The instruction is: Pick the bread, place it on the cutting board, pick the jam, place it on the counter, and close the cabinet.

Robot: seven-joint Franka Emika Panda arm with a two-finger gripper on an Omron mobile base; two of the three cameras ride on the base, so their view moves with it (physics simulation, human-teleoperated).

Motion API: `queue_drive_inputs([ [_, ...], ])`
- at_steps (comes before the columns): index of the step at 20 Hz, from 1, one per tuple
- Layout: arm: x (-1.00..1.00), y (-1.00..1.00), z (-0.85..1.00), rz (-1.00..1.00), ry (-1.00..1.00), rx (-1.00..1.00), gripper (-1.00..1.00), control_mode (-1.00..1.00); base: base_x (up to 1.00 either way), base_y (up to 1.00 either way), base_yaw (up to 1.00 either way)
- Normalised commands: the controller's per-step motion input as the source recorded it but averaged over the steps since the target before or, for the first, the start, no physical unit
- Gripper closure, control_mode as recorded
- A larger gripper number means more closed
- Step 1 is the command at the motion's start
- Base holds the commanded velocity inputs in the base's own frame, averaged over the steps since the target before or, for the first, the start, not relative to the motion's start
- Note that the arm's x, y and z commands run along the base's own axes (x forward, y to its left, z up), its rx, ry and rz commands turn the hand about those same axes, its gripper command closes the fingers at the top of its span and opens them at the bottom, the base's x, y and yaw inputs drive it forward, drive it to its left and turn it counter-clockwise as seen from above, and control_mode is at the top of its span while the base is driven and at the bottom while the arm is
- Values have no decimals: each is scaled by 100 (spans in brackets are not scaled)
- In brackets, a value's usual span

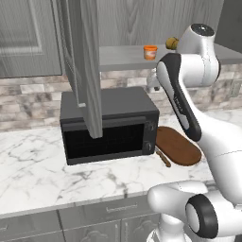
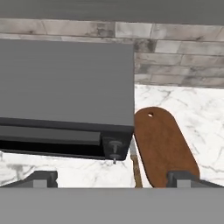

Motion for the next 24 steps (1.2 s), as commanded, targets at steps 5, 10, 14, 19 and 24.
queue_drive_inputs([
  [5,0,-7,42,0,-3,0,-100,-100,0,0,0],
  [10,0,-10,34,0,-3,0,-100,-100,0,0,0],
  [14,0,-10,27,0,-3,0,-100,-100,0,0,0],
  [19,0,-5,13,0,0,0,-100,-100,0,0,0],
  [24,7,-11,9,0,0,0,-100,-100,0,0,0],
])
